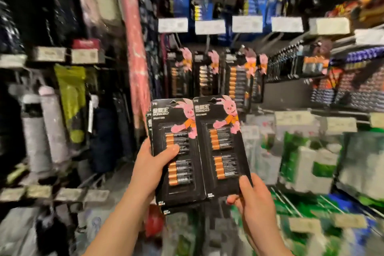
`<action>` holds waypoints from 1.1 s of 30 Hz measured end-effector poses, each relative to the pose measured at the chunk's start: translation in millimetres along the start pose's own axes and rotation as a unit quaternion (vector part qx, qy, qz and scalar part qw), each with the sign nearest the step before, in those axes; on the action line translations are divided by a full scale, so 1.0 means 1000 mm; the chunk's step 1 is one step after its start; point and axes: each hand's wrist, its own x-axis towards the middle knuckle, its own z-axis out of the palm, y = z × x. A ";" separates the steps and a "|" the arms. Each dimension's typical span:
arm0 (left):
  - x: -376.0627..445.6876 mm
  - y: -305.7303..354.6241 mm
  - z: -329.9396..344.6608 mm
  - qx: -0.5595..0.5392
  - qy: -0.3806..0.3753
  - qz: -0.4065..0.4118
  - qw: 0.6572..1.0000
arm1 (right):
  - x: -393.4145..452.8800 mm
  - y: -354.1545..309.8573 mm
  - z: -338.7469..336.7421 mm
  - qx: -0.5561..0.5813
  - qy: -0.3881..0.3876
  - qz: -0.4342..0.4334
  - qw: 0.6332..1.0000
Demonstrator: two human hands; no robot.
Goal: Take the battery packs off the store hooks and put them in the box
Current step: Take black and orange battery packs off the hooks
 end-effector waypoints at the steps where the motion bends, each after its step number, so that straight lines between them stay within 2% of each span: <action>1: 0.015 0.011 -0.008 0.002 -0.007 0.015 1.000 | 0.010 -0.004 0.018 0.002 -0.006 -0.012 1.000; 6: 0.092 0.056 -0.029 0.023 -0.034 0.064 0.997 | 0.070 -0.024 0.088 -0.005 -0.008 -0.061 0.998; 13: 0.155 0.068 -0.048 0.012 -0.028 0.064 0.997 | 0.137 -0.042 0.128 -0.049 0.011 -0.106 0.993; 19: 0.169 0.062 -0.060 -0.030 0.006 0.063 0.998 | 0.164 -0.053 0.154 -0.062 -0.015 -0.105 0.992; 27: 0.163 0.064 -0.050 -0.037 0.010 0.061 0.997 | 0.180 -0.049 0.174 -0.023 -0.012 -0.071 0.997; 33: 0.154 0.057 -0.047 -0.034 0.016 0.058 0.998 | 0.183 -0.054 0.174 -0.041 -0.021 -0.057 0.997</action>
